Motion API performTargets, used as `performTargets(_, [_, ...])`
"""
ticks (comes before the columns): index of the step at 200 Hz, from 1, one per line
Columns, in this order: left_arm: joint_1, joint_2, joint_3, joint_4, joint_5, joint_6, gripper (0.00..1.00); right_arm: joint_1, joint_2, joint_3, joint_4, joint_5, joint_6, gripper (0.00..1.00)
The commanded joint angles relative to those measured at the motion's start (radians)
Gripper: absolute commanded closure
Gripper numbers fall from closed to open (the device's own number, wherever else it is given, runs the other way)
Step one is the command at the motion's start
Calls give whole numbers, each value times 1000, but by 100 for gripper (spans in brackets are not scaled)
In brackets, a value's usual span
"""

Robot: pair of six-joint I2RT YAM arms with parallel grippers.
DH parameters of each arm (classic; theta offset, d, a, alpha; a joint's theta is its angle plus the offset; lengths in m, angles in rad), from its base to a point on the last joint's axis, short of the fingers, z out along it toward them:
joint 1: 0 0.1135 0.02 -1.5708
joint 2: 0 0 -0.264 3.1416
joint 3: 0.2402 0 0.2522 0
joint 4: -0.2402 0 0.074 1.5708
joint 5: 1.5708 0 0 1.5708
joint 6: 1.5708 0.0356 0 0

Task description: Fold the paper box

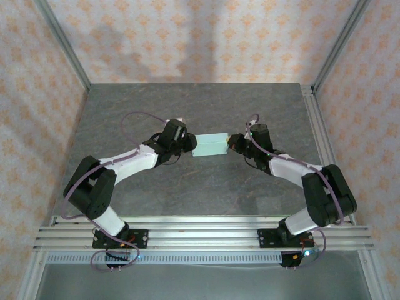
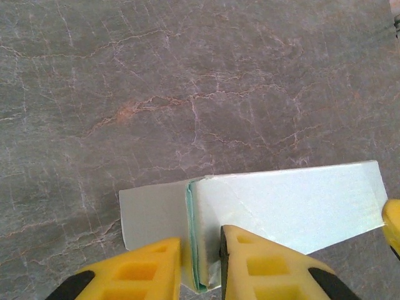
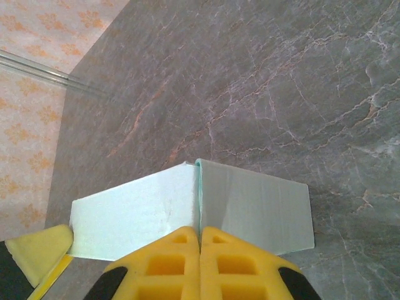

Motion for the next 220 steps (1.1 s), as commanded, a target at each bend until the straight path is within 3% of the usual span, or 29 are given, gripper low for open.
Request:
performTargets(1, [-3, 66, -31, -156, -1, 21, 78, 9, 15, -18, 19, -31, 10, 100])
performTargets(7, [-4, 66, -32, -157, -2, 21, 77, 9, 13, -16, 18, -30, 8, 94])
performTargets(23, [-4, 70, -29, -157, 0, 23, 78, 9, 4, -12, 19, -12, 7, 68])
performTargets(40, [-4, 70, -26, -156, 0, 23, 78, 9, 2, -8, 21, 9, 11, 58])
performTargets(59, [-5, 72, -26, -156, 0, 22, 78, 8, 8, -3, 33, 17, 18, 55])
performTargets(70, [-4, 73, -28, -155, 0, 21, 78, 8, 16, 1, 33, 17, 18, 56])
performTargets(80, [-4, 72, -26, -155, 0, 22, 78, 6, 24, 2, 33, 17, 18, 62])
performTargets(119, [-4, 69, -30, -156, -2, 24, 78, 3, 31, -9, 24, 22, 28, 99])
performTargets(145, [-4, 69, -30, -156, 0, 24, 78, 3, 16, -4, 11, 22, 19, 100])
performTargets(177, [-4, 68, -24, -154, 4, 24, 78, 3, 9, 18, -2, 21, 2, 59])
performTargets(199, [-2, 71, -21, -148, 7, 22, 75, 4, 34, 50, -33, 20, -29, 49])
performTargets(220, [-3, 66, -17, -146, 10, 21, 68, 5, 67, 71, -48, 18, -45, 47])
